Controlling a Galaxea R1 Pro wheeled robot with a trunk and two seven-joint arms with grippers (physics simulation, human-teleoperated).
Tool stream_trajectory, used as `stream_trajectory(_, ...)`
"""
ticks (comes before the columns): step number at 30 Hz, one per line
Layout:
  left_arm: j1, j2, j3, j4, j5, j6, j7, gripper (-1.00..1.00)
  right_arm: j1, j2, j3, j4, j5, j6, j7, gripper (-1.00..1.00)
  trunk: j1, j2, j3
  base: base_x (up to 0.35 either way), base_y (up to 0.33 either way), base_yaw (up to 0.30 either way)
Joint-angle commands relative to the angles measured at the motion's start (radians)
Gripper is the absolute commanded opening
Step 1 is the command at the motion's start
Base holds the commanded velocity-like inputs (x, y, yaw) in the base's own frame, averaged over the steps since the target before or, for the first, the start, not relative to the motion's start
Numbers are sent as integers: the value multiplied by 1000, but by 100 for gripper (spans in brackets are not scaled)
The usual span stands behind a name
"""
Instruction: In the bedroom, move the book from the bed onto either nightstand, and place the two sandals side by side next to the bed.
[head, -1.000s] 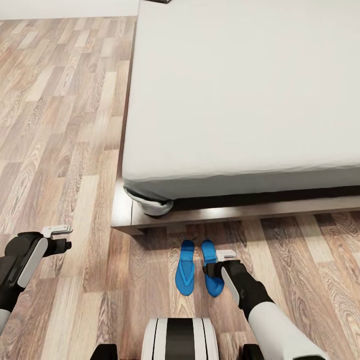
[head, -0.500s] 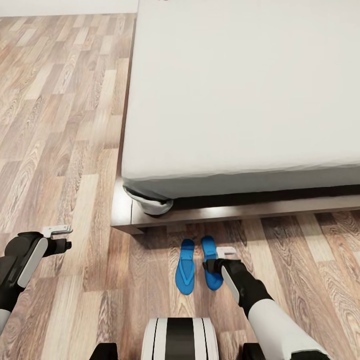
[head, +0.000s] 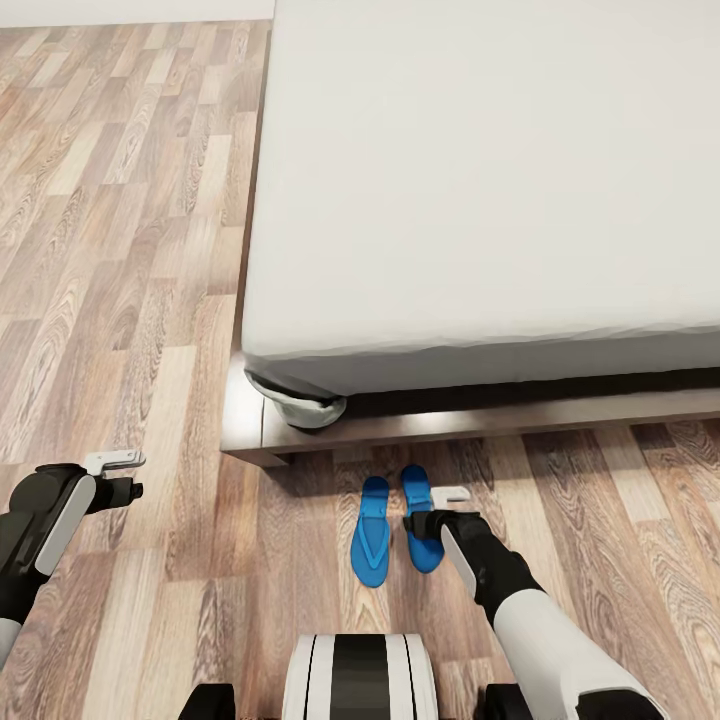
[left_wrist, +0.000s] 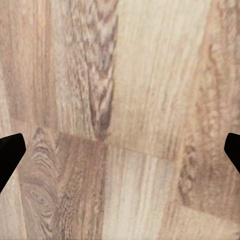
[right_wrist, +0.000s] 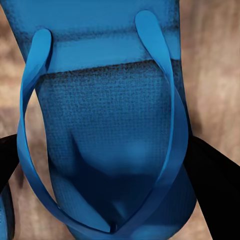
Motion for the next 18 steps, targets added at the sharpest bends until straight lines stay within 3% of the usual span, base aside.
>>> stream_trajectory(1,0,0,0,-1,11,3,9,100,-1,0,3,-2,-2,6,-3,-100,0,0,-1,0,0,0)
stream_trajectory(18,0,0,0,-1,11,3,9,100,-1,2,0,17,-2,9,-3,-100,1,-1,-8,0,0,0)
